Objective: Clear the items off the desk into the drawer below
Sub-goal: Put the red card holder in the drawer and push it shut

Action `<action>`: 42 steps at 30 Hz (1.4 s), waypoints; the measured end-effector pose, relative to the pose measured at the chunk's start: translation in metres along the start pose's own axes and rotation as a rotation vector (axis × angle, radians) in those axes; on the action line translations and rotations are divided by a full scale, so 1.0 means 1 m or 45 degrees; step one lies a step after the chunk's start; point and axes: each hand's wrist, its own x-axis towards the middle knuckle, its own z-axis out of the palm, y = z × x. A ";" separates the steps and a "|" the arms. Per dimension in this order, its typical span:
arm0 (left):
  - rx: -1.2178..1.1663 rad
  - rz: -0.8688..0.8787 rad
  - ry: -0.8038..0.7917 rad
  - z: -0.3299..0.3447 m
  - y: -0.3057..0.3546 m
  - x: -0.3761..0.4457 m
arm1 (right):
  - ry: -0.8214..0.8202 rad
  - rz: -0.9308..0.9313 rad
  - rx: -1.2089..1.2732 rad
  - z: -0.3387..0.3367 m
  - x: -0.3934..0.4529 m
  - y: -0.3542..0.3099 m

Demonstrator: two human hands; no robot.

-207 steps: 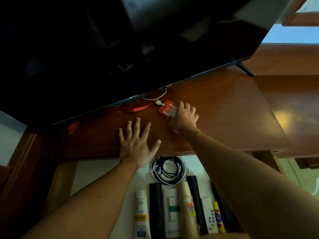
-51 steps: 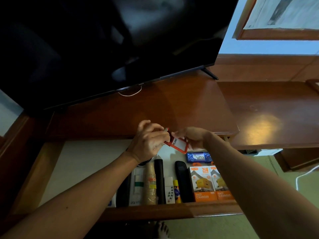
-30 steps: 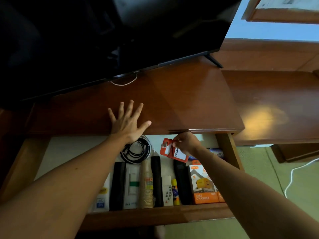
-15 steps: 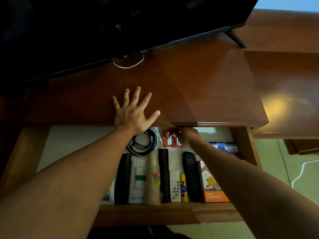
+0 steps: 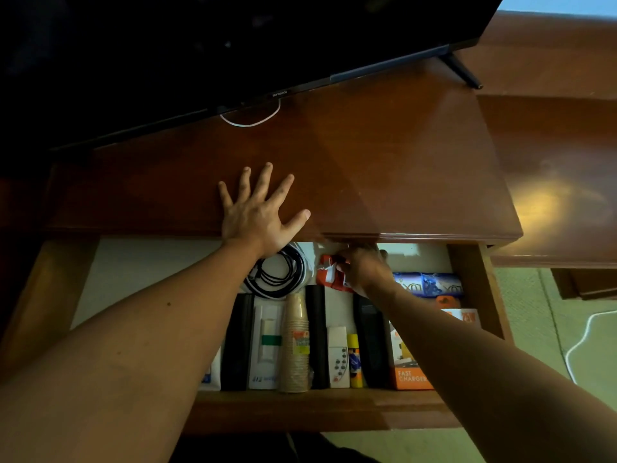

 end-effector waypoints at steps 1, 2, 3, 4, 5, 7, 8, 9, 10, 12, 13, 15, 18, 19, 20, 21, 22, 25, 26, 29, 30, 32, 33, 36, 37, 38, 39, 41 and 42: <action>0.002 0.001 -0.001 0.000 0.000 0.000 | 0.019 -0.017 -0.011 0.000 -0.001 0.000; 0.003 0.003 -0.004 -0.001 0.000 0.000 | 0.054 -0.032 -0.004 0.001 -0.001 0.001; 0.003 0.002 -0.009 -0.001 0.001 0.000 | 0.075 -0.041 0.006 0.000 -0.001 0.001; 0.002 0.001 -0.012 -0.001 0.001 0.000 | 0.086 -0.051 0.018 0.000 -0.002 0.001; 0.003 0.002 -0.011 -0.001 0.001 0.000 | 0.102 -0.087 -0.010 -0.001 -0.002 0.003; 0.006 0.003 -0.004 -0.001 0.001 0.000 | 0.062 -0.100 0.103 -0.004 -0.004 0.004; 0.009 0.002 -0.003 -0.001 0.001 0.000 | 0.011 -0.044 0.322 -0.005 -0.004 0.004; 0.012 0.001 -0.005 -0.001 0.001 0.000 | -0.065 0.026 0.607 -0.007 -0.004 0.001; 0.012 0.001 -0.005 -0.001 0.001 0.001 | -0.124 0.114 0.919 -0.008 -0.003 -0.002; 0.014 0.005 -0.001 0.000 0.001 0.000 | -0.143 0.315 1.362 -0.008 0.002 -0.001; 0.014 0.007 -0.001 0.000 0.001 0.000 | -0.158 0.378 1.480 -0.008 0.005 -0.002; 0.008 0.005 0.005 0.001 0.001 0.000 | -0.191 0.356 1.491 -0.005 0.010 0.002; 0.001 -0.002 0.008 0.001 0.002 0.000 | -0.188 0.361 1.427 0.001 0.014 0.005; 0.003 -0.004 0.005 0.001 0.002 0.000 | -0.190 0.372 1.464 0.001 0.013 0.004; 0.005 -0.005 0.005 0.001 0.002 0.000 | -0.203 0.346 1.486 0.005 0.015 0.006; 0.006 -0.004 0.006 0.001 0.001 0.000 | -0.212 0.340 1.477 0.006 0.016 0.008; 0.009 -0.003 0.007 0.001 0.001 0.000 | -0.211 0.341 1.480 0.004 0.014 0.006; 0.015 -0.005 0.008 0.002 0.001 0.000 | -0.195 0.358 1.586 -0.001 0.008 0.001; 0.015 -0.006 0.008 0.002 0.001 0.000 | -0.212 0.377 1.621 -0.001 0.007 -0.001; 0.017 -0.006 0.003 0.002 0.001 0.001 | -0.157 0.209 1.440 0.001 0.005 0.003; 0.018 -0.005 0.002 0.002 0.001 0.001 | -0.071 0.150 1.242 0.002 0.004 0.005; 0.022 -0.008 -0.016 0.001 0.001 0.000 | 0.093 -0.008 0.783 0.001 -0.001 0.009; 0.022 -0.016 -0.037 0.000 0.001 0.000 | 0.124 -0.117 0.566 0.003 -0.005 0.013; 0.009 -0.039 -0.141 -0.005 0.001 0.002 | 0.239 -0.357 0.003 0.012 -0.014 0.016; -0.005 -0.040 -0.190 -0.007 0.001 0.003 | 0.254 -0.352 -0.028 0.012 -0.021 0.015; -0.027 -0.040 -0.237 -0.010 0.000 0.002 | 0.281 -0.345 -0.028 0.011 -0.028 0.012; -0.053 -0.036 -0.268 -0.012 -0.002 -0.001 | 0.307 -0.344 -0.038 0.008 -0.036 0.008; -0.098 -0.020 -0.281 -0.015 -0.005 -0.013 | 0.346 -0.342 -0.048 0.004 -0.051 0.002; -0.118 -0.010 -0.277 -0.016 -0.007 -0.021 | 0.363 -0.329 -0.025 0.003 -0.058 -0.001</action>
